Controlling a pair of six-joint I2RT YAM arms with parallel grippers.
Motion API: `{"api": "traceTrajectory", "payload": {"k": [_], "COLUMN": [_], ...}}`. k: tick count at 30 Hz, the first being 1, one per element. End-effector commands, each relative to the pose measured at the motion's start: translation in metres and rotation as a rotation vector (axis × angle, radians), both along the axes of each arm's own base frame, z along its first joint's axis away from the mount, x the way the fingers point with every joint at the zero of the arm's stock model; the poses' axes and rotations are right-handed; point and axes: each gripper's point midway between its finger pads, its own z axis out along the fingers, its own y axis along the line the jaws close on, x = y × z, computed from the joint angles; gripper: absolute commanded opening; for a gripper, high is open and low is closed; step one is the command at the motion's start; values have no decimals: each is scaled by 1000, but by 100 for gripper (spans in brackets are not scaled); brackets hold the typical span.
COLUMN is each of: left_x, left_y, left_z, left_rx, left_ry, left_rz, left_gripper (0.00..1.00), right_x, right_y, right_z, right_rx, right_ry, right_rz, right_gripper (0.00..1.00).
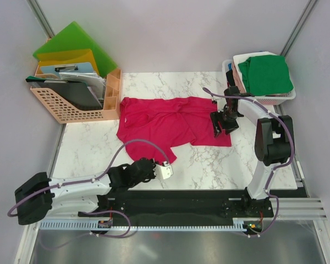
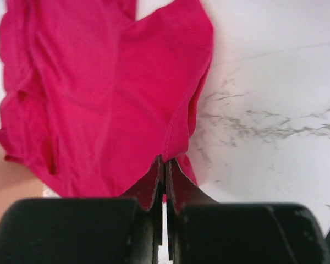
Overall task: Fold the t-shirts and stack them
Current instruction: Grap the side of the flattened tshirt closest away from the robot with both arms
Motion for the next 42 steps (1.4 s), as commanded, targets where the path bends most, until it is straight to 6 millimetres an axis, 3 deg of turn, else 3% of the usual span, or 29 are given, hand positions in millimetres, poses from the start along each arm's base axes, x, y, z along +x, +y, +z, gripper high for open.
{"api": "traceTrajectory", "payload": {"k": [1,3,4,15,20,31,42], "left_x": [25,36,37,60,63,65,66], "left_y": [15,21,31,91,104,106,104], "left_z": [32,60,57,99,110,117,115], "left_rx": [-55,-137,-132,-207,-228,-226,-207], "left_ry": [-211,-343,-366,-605,-641,-662,-657], "left_rz": [68,94,111,312,361,368,357], "left_gripper": [2,2,2,2,2,2,2], "right_x": [-10,-16,-19,-41,-45,-53,-50], "right_y": [0,0,-1,-7,-12,-36,-23], "right_z": [16,19,22,24,15,-3,-36], "right_rx": [10,11,12,-7,-32,-62,8], "right_ry": [-15,-11,-16,14,39,101,169], "right_rz": [25,31,33,38,28,-36,-50], "right_gripper": [70,71,71,71,71,71,69]}}
